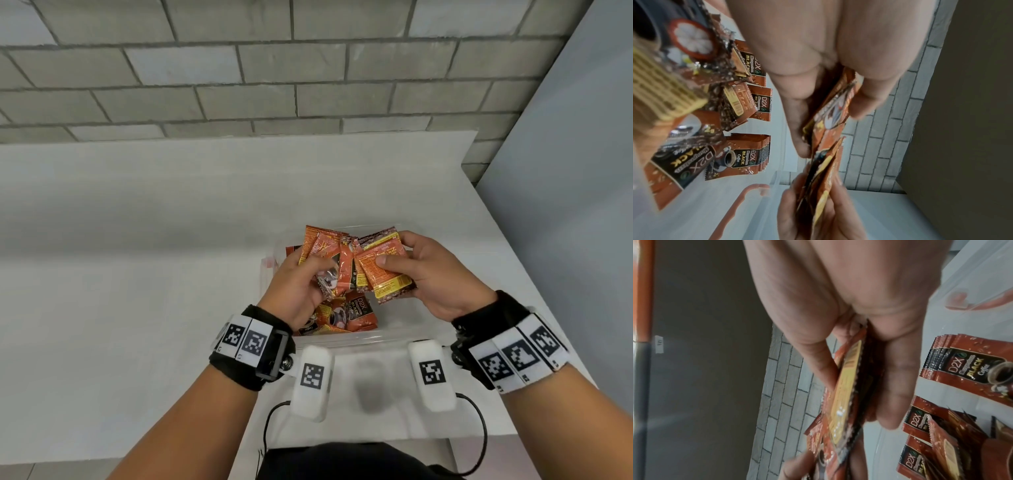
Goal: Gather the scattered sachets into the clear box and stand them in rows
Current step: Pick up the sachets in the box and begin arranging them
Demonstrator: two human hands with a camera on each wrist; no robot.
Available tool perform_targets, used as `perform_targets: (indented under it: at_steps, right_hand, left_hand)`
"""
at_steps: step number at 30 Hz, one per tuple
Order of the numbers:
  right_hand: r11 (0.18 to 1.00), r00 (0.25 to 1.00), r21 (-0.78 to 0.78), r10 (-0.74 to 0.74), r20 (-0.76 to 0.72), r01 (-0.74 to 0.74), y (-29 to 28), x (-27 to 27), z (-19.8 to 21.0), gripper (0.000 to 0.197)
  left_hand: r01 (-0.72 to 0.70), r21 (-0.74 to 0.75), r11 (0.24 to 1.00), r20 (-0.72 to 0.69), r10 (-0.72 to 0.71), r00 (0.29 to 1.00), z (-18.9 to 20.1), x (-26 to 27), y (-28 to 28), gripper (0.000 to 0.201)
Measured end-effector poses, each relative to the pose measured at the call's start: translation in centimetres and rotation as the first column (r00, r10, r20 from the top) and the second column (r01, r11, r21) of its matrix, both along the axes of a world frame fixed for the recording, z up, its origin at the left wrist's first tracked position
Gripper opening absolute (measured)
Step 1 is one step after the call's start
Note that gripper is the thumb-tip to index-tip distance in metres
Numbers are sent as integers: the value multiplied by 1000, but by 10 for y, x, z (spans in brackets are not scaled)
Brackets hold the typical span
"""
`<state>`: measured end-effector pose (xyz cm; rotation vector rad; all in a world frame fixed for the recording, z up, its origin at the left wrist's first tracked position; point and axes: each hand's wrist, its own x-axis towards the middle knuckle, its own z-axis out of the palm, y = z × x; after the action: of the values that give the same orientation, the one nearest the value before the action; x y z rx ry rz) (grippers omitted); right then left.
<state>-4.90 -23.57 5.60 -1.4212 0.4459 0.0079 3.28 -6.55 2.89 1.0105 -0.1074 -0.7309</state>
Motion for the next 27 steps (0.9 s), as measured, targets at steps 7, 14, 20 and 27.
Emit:
perform_targets:
  at_steps: [7, 14, 20, 27]
  right_hand:
    - [989, 995, 115, -98, 16, 96, -2, -2, -2, 21]
    - [966, 998, 252, -66, 10, 61, 9, 1, -5, 25]
    - [990, 997, 123, -69, 26, 65, 4, 2, 1, 23]
    - [998, 998, 54, 36, 55, -39, -6, 2, 13, 27]
  left_hand:
    - [-47, -89, 995, -55, 42, 998, 0, 1, 4, 24]
    - [-32, -51, 998, 32, 34, 999, 4, -5, 0, 41]
    - [-69, -112, 991, -76, 61, 995, 7, -3, -3, 22]
    - [27, 151, 988, 121, -46, 992, 6, 0, -3, 36]
